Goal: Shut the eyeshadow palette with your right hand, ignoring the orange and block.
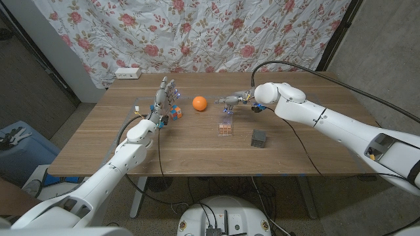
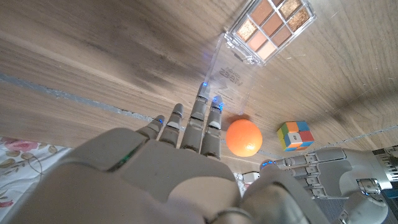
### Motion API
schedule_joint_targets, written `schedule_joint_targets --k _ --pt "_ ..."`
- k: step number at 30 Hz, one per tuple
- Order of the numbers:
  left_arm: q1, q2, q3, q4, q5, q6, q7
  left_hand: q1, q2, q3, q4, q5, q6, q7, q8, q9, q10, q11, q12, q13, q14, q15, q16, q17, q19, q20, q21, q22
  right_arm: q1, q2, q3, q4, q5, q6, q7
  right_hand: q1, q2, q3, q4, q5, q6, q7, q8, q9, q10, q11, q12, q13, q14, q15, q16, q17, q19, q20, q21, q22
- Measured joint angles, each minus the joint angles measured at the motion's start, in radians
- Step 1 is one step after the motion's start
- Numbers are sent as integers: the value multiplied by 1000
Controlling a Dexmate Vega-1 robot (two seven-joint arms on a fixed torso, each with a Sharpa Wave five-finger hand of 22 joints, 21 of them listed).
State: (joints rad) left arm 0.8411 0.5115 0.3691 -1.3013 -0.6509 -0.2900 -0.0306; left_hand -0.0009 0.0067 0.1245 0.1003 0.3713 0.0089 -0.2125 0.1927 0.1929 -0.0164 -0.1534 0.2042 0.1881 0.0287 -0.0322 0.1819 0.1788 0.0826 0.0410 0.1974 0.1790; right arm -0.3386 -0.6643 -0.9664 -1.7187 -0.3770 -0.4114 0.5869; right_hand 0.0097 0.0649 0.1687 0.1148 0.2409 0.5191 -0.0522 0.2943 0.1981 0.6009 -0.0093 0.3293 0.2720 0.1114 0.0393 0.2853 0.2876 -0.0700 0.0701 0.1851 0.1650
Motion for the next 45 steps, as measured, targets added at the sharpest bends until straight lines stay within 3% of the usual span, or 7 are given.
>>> schedule_joint_targets --k 30,45 --pt "0 0 0 0 0 0 0 0 0 0 0 0 0 0 0 0 0 0 0 0 0 0 0 0 0 0 0 0 -5 0 12 -7 3 3 0 10 10 -3 -3 11 117 11 38 0 148 -19 41 28 95 -33 43 -5 25 -4 4 0" --pt "0 0 0 0 0 1 0 0 0 0 0 0 0 0 0 0 0 0 0 0 0 0 0 0 0 0 0 0 -10 -6 17 -17 16 0 3 10 10 -7 -7 15 143 7 46 0 174 -24 49 33 118 -36 51 -4 40 -4 4 0"
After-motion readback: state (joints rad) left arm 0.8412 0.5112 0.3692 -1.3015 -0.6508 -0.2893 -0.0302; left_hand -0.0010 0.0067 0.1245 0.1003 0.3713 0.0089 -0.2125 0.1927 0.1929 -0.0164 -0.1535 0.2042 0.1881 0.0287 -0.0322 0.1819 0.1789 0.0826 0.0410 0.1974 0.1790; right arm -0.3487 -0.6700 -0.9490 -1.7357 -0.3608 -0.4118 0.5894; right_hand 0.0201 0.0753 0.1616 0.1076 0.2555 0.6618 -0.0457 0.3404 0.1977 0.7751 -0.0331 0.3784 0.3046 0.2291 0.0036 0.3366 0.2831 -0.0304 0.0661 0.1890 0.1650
